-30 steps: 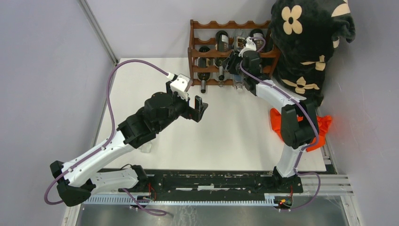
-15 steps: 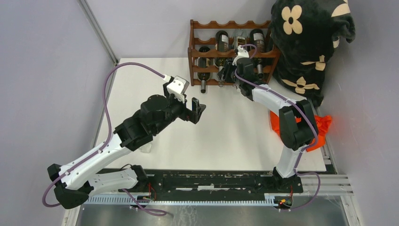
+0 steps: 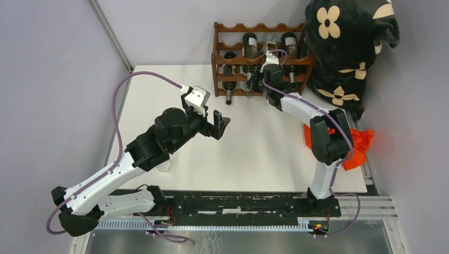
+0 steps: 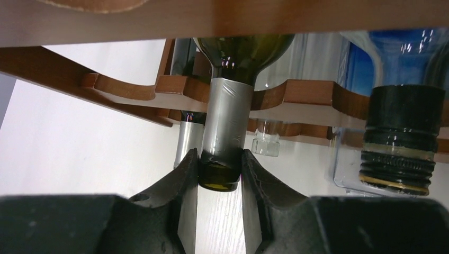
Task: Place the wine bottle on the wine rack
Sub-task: Place the wine bottle in the wine rack, then adjust the wine rack at the center of the board.
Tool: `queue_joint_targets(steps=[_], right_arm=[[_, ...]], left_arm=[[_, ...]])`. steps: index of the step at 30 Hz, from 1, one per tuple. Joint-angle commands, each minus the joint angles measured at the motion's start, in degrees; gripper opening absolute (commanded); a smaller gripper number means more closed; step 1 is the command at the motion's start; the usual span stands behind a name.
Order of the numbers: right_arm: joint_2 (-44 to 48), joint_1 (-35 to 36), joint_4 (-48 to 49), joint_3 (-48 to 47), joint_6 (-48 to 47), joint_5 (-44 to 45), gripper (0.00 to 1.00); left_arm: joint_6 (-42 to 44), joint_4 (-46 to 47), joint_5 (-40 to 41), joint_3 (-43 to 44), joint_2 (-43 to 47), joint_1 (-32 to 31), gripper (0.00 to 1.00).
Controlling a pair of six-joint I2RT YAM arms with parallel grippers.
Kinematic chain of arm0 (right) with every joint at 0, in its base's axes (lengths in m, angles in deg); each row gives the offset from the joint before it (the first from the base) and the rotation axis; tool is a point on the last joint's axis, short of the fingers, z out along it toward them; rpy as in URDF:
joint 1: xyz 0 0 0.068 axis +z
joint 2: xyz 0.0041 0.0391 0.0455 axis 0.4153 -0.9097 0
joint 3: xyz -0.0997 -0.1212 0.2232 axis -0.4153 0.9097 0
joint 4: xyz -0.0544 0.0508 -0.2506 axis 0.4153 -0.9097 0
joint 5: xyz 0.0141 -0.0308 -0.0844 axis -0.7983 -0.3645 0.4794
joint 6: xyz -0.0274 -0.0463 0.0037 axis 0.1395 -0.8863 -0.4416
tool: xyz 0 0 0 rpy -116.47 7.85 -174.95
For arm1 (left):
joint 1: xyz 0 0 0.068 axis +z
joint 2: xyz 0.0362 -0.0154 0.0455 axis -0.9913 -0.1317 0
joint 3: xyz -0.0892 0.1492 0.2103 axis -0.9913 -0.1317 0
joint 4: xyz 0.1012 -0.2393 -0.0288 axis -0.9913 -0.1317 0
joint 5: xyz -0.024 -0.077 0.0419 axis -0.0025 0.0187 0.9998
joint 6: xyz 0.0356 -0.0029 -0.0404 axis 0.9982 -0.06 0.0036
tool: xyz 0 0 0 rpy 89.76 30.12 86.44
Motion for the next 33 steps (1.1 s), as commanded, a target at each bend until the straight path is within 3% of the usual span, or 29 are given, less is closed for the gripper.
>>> queue_joint_targets(steps=[1,3,6,14,20,24,28,33], right_arm=[[-1.56,0.11,0.39,-3.68,-0.45,0.74,0.2],[-1.74,0.08,0.66,-4.36,-0.31,1.15,0.16],[-2.41,0.08,0.37,-5.77,-0.38,0.93,0.17],[1.61,0.08,3.35,-1.34,-5.37,-1.06,0.6],[7.44,0.1,4.24,3.44,-9.97,-2.25,0.63],[13.73,-0.09,3.42,8.27,-17.4,-10.38,0.62],[19.54,-1.95,3.54,10.67,-35.06,-35.65,0.65],[17.31,-2.07,-0.83,2.69,-44.83,-41.73,0.81]], left_arm=[[-2.2,2.5,-0.44,0.02,0.98,0.16,1.0],[-2.2,2.39,-0.28,0.1,1.15,0.16,1.0],[-2.13,2.23,-0.16,0.27,1.26,0.17,1.0],[-2.14,2.22,-0.25,-0.13,1.65,0.17,1.0],[-2.04,2.26,-0.49,-0.2,2.37,0.16,1.0],[-2.06,1.7,-0.42,-0.37,4.12,0.17,1.0],[-2.13,1.74,-0.34,-1.0,5.97,0.18,1.0],[-2.24,2.62,-1.23,-1.28,6.19,0.16,1.0]])
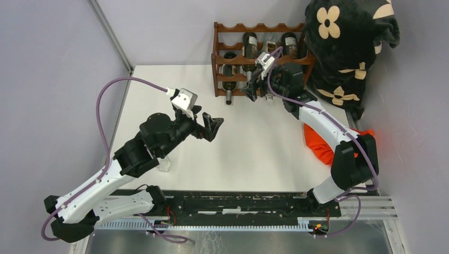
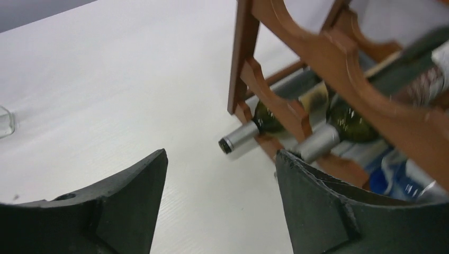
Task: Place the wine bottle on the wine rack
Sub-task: Adjust the wine rack at the center of the board.
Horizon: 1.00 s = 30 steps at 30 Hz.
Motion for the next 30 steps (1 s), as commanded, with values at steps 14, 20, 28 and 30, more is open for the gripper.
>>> queue_joint_targets(steps=[14,20,28,30], right_arm=[[-24.77,-0.25,-11.76,-42.05,-19.12,-3.7,0.85],[-29.06,-0.26,-14.02,-45.62,-20.32,-4.03,0.85],[-31.69,-0.7,-20.13,-47.97,-25.59,-5.58,0.76],[-31.43,-0.69,-22.03,-47.97,-26.94,-6.68,0.73]], left_arm=[[-2.97,1.75,-0.69,-0.91,1.18,0.19,1.0],[-2.39,1.18,-0.13,0.1,0.24,0.21,1.0],[-2.21,0.98,0.27,0.1,-0.12,0.19,1.0],[-2.34,1.0,0.39,0.03,0.1,0.23,1.0]])
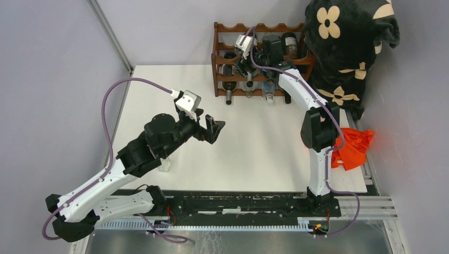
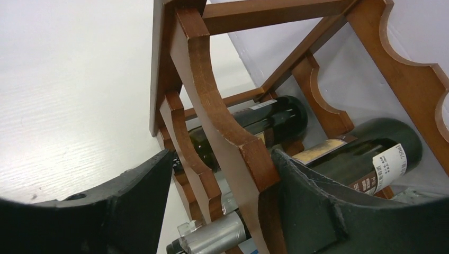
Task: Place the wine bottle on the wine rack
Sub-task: Adjust the wine rack at the center of the board.
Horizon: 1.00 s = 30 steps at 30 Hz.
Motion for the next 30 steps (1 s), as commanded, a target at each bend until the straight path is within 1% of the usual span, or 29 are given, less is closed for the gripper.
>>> queue_joint_targets(steps=[1,4,9,13,16,21,24,28,30], right_arm=[[0.64,-0.3,-3.89,-2.88,-4.54,-2.99,0.71],[1.98,-0.3,-6.61,-2.06,-6.43,-4.01,0.65],[4.93,-0.26,-10.41,0.25,-9.16,-5.96,0.47],[6.06,-0.28,-13.64,0.59,-10.6,-7.6,0.39],[6.59,-0.27,-16.21,0.59,-11.75,-8.67,0.35],[9.29,-0.32,-18.66,3.52,-12.86,-10.48,0.32],[11.38,-0.22,-18.83,6.61,-13.41,-11.27,0.32],[13.16,-0.26,-21.71,8.17,-15.01,-12.46,0.32],[13.87,-0.32,-22.81,8.5,-15.71,-12.61,0.34]], left_arm=[[-1.7,1.35,1.33,1.54,0.46,0.17,1.0],[-1.67,1.03,1.68,1.45,0.8,0.17,1.0],[-1.4,0.89,1.85,1.45,1.09,0.16,1.0],[-1.4,0.99,1.68,1.45,0.99,0.19,1.0],[-1.38,0.88,1.33,1.62,1.0,0.16,1.0],[-1.55,0.69,0.98,1.88,1.49,0.17,1.0],[-1.64,0.59,0.74,2.19,1.87,0.17,1.0],[-1.86,0.79,0.05,2.59,2.21,0.18,1.0],[-2.15,0.94,-0.44,2.76,2.38,0.16,1.0]])
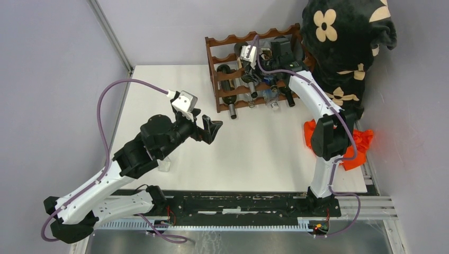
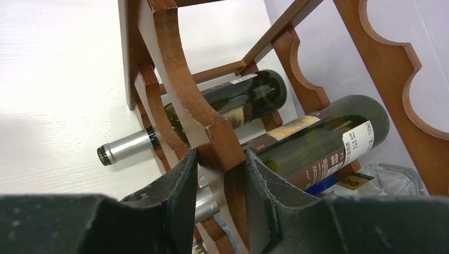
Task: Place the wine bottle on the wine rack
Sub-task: Adjust the wine rack at the center of the board.
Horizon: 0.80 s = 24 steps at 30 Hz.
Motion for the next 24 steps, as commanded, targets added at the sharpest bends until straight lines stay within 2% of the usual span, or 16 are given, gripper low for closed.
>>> queue_joint_targets(steps=[1,5,8,13,16,19,22,24], right_arm=[[5.3,1.1,-9.78,1.38,-0.48,-5.87,0.39],[8.65,1.12,-7.85,0.41,2.14,-5.99,0.7],[11.81,1.08,-6.93,-1.75,4.44,-6.22,0.8],[19.66,1.14,-6.39,0.92,5.07,-7.41,0.9],[26.9,1.03,-5.53,7.84,4.88,-9.59,0.95],[35.57,1.01,-1.9,19.25,6.07,-11.48,0.98],[45.35,1.01,6.75,33.88,14.14,-11.92,0.98],[50.85,1.01,6.35,40.98,14.02,-13.8,0.98]], left_arm=[[-2.28,2.26,-1.67,2.62,1.15,0.16,1.0],[-2.95,1.74,-3.53,3.83,0.89,0.16,1.0],[-3.87,0.43,-5.83,5.63,0.53,0.16,1.0],[-5.88,-0.42,-7.13,6.04,2.39,0.16,1.0],[-6.94,-0.99,-7.21,5.81,4.19,0.16,1.0],[-8.07,-2.68,-7.13,6.04,5.89,0.16,1.0],[-9.37,-4.48,-6.75,6.07,7.27,0.16,1.0],[-10.57,-6.12,-6.13,6.22,8.01,0.16,1.0]])
